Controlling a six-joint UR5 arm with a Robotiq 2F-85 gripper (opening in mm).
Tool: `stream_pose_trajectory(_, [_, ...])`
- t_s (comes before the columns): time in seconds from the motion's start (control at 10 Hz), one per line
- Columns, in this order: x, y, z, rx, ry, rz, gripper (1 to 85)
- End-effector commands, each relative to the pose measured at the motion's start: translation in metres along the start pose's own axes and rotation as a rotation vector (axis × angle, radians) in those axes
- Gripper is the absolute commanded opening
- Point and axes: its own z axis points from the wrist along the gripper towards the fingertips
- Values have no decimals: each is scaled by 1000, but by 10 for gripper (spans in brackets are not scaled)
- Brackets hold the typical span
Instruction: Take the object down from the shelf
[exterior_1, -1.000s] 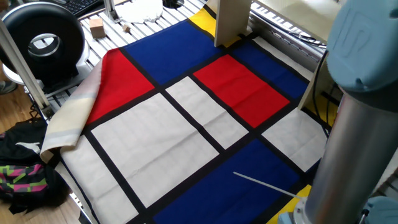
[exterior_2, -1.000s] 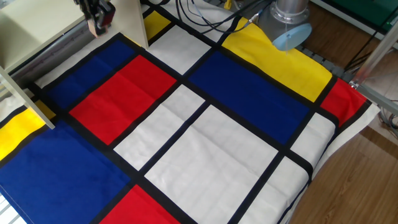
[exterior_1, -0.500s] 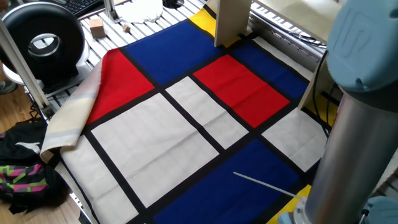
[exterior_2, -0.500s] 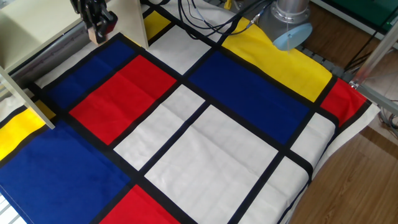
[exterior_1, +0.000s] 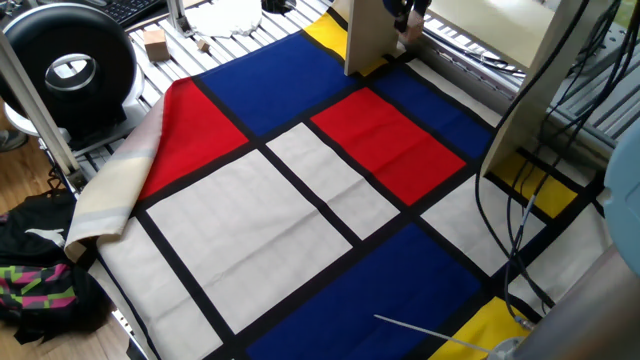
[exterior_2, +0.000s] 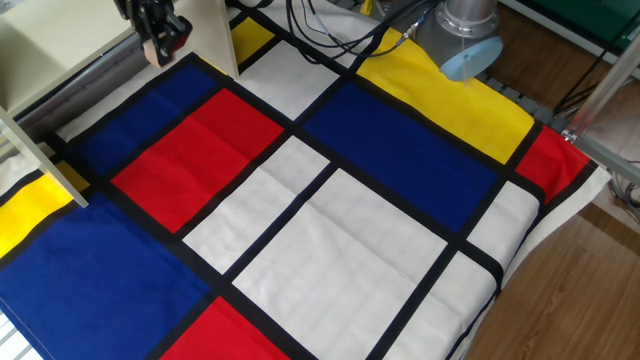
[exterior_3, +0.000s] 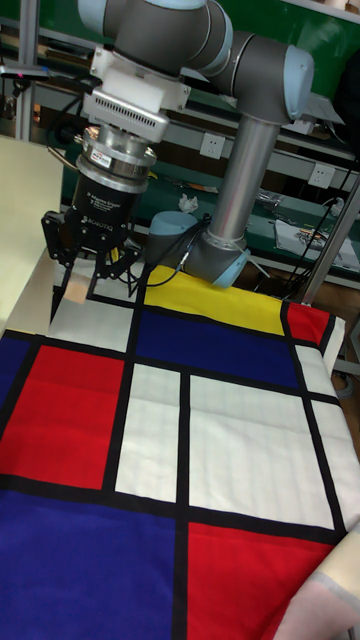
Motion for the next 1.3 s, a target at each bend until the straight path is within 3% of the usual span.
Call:
stream_pose_trajectory(0.0, [-3, 24, -2, -92, -14, -56, 13])
stream_pose_trajectory(0.1, [-14, 26, -2, -98, -59, -57, 10])
stream_pose_trajectory(0.2, [-16, 32, -3, -124, -67, -49, 10])
stream_pose_trajectory(0.4, [-12, 37, -4, -142, -47, -26, 10])
stream_pose_trajectory(0.5, [-12, 46, -5, -177, -46, -6, 10])
stream_pose_trajectory(0.6, [-19, 63, -6, -182, -43, 11, 10])
stream_pose_trajectory(0.9, [-42, 116, -10, -124, -30, 73, 10])
stream_pose_trajectory(1.0, [-48, 127, -9, -99, -24, 88, 10])
stream_pose_trajectory(1.2, [-62, 142, 3, -95, -22, 90, 10])
